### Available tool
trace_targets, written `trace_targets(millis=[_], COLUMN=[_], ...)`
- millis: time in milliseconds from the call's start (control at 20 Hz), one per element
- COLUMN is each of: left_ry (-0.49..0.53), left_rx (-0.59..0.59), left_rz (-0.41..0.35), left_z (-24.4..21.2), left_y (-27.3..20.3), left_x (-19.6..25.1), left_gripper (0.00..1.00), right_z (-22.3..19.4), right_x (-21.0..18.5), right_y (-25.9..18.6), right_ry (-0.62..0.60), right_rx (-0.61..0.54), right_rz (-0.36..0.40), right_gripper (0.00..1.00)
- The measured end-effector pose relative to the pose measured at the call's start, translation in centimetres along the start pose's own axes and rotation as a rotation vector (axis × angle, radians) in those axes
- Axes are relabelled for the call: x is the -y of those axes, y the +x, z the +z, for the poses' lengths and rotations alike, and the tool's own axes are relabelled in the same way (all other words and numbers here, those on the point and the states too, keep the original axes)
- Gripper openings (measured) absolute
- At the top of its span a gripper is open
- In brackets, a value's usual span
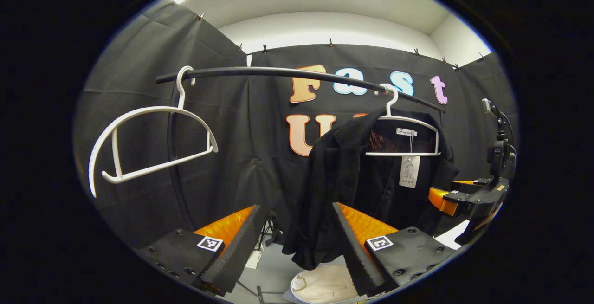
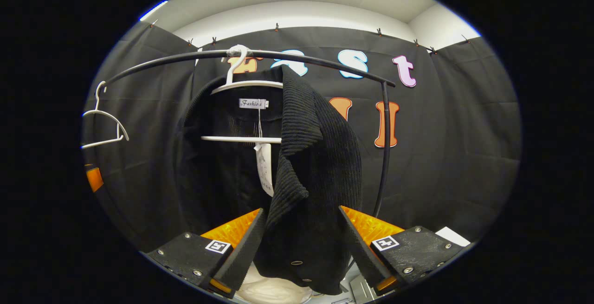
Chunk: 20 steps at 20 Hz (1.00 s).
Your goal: Grasp the clothes on the hanger with both hands and then place them into the laundry hamper below.
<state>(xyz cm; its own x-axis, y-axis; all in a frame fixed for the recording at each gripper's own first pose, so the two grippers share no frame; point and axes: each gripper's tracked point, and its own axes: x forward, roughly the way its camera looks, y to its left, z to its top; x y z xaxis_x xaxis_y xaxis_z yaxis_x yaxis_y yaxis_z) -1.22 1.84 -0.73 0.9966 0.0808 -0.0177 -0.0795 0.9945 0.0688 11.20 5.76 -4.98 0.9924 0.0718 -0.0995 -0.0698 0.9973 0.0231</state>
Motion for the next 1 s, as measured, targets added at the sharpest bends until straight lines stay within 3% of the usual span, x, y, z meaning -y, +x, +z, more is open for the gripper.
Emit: trace_targets(millis=[150, 250, 300, 350, 400, 450, 500, 600, 800, 1000], left_ry=[0.006, 0.008, 0.008, 0.009, 0.01, 0.01, 0.009, 0.007, 0.01, 0.02], left_rx=[-0.01, -0.016, -0.017, -0.018, -0.019, -0.019, -0.02, -0.019, -0.014, -0.003], left_rz=[-0.006, -0.011, -0.013, -0.016, -0.017, -0.018, -0.02, -0.028, -0.056, -0.089], left_z=[-0.5, -0.8, -0.8, -0.8, -0.9, -1.0, -1.0, -1.2, -1.6, -2.1], left_y=[0.0, -0.1, 0.0, 0.1, 0.1, 0.3, 0.5, 0.9, 2.5, 4.7], left_x=[0.2, 0.3, 0.3, 0.4, 0.4, 0.5, 0.6, 1.0, 2.2, 4.1], left_gripper=[0.93, 0.93, 0.93, 0.93, 0.93, 0.93, 0.93, 0.96, 0.93, 0.93], right_z=[-0.2, -0.4, -0.5, -0.7, -0.8, -1.0, -1.1, -0.9, -0.7, -0.4], right_x=[0.4, 0.8, 0.9, 0.9, 0.9, 1.0, 1.0, 0.9, 0.2, -0.1], right_y=[1.4, 1.9, 2.2, 2.6, 2.9, 3.3, 3.5, 3.9, 4.4, 4.2], right_ry=[-0.003, 0.0, 0.003, 0.006, 0.007, 0.008, 0.008, 0.015, 0.005, 0.007], right_rx=[-0.003, -0.009, -0.014, -0.018, -0.02, -0.023, -0.026, -0.03, -0.025, -0.023], right_rz=[-0.019, -0.031, -0.033, -0.032, -0.03, -0.03, -0.03, -0.019, 0.012, 0.041], right_gripper=[1.0, 0.92, 0.97, 0.87, 0.9, 0.8, 0.82, 0.65, 0.26, 0.12])
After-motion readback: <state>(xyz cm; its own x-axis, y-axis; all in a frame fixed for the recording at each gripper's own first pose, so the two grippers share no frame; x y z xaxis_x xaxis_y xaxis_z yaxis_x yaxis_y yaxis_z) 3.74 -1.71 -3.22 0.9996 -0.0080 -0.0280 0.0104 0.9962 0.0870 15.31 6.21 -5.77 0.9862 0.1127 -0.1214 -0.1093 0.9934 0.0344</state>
